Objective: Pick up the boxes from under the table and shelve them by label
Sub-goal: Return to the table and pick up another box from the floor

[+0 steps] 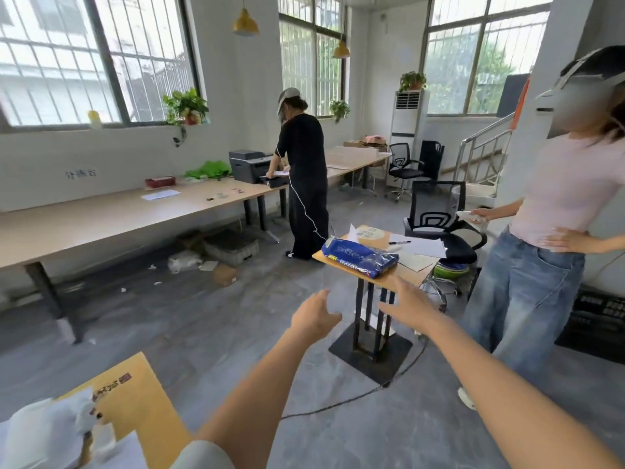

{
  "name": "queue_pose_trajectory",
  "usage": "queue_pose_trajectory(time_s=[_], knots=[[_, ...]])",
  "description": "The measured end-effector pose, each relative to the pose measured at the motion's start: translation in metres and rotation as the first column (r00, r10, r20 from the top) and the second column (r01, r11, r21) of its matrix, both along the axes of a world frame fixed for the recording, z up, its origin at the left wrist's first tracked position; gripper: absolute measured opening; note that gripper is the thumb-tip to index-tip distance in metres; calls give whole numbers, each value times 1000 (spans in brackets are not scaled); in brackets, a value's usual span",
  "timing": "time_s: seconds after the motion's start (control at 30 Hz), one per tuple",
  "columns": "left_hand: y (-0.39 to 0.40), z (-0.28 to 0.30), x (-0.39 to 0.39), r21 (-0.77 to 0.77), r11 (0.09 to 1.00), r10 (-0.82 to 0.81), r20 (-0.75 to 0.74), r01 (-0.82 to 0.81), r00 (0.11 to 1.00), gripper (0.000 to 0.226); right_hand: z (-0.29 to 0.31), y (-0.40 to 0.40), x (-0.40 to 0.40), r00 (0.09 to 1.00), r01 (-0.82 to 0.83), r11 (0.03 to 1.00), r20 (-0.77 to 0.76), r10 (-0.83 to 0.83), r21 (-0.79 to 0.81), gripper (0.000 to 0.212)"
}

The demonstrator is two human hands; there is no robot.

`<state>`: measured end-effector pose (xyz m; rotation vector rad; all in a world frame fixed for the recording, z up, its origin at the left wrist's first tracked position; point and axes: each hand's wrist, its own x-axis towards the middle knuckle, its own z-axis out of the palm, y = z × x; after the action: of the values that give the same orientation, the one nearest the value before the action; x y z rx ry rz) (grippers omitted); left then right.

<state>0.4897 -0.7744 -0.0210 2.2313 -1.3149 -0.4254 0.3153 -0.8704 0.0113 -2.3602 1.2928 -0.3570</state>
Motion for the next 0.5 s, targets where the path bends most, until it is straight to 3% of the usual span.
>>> queue_pose_trajectory(time_s=[0.27, 0.5], knots=[[-63, -9, 64, 32, 989, 145, -5, -145, 989, 65, -20, -89, 66, 992, -126, 988, 1, 127, 92, 73], [-107, -29, 172, 151, 963, 220, 24, -221, 975, 63, -39, -153, 164, 974, -227, 968, 0, 228, 109, 75]])
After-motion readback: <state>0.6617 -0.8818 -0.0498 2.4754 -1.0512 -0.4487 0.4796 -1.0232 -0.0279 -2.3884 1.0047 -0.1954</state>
